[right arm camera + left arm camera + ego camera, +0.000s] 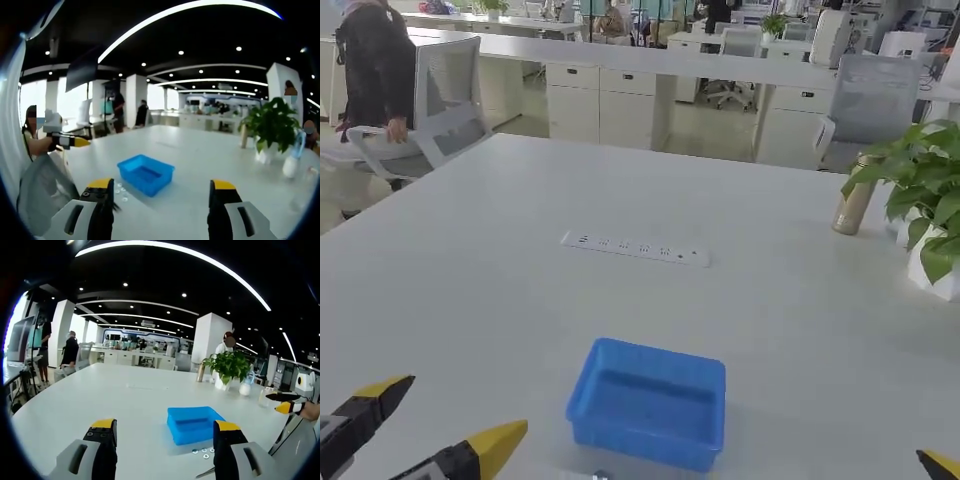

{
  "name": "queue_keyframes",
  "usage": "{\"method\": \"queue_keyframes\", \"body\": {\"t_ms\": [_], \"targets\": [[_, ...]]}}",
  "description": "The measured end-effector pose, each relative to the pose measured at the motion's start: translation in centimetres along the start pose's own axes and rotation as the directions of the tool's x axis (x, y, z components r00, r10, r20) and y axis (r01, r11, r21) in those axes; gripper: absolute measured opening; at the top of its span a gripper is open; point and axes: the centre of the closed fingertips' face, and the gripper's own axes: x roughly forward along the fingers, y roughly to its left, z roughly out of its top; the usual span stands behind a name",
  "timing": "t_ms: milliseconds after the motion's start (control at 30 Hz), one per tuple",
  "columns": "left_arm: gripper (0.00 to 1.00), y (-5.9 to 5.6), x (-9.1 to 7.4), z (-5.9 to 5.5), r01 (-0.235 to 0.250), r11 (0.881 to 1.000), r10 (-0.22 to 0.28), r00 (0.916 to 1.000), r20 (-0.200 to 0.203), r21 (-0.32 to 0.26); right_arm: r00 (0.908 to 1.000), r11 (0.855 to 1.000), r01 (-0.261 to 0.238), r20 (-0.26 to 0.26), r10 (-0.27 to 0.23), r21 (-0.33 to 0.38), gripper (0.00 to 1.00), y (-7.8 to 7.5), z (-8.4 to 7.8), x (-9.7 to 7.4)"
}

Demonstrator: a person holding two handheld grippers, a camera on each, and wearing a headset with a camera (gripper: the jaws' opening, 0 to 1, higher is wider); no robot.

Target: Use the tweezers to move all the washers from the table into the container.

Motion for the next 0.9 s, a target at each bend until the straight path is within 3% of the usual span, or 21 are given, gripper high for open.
{"method": "queue_keyframes", "body": {"t_ms": [667,733,767,833,900], "targets": [[0.77,-0.3,0.1,-0.2,0.014,1.0,-0.014,0.9998,-0.014,0.008,0.9999,1.0,0.015,-0.002,-0.015,-0.004,0.77,-0.3,0.0,0.0],[0.75,-0.3,0.0,-0.1,0.014,0.999,-0.013,0.9997,-0.018,0.037,0.9988,1.0,0.007,-0.048,-0.008,-0.028,0.76,-0.2,-0.6,0.0],[0.73,-0.3,0.0,-0.2,0.013,0.999,-0.012,0.9996,-0.026,0.049,0.9966,0.999,-0.009,-0.083,0.005,-0.048,0.75,0.0,-1.1,0.0],[0.67,-0.8,-0.2,-1.1,0.059,0.993,-0.049,0.9942,-0.096,0.103,0.9875,0.999,-0.017,-0.157,0.012,-0.033,0.73,0.0,-2.0,-0.1],[0.61,-1.3,-0.2,-2.0,0.096,0.989,-0.078,0.9857,-0.149,0.113,0.9844,0.998,-0.039,-0.173,0.03,-0.049,0.68,0.0,-2.1,0.0]]}}
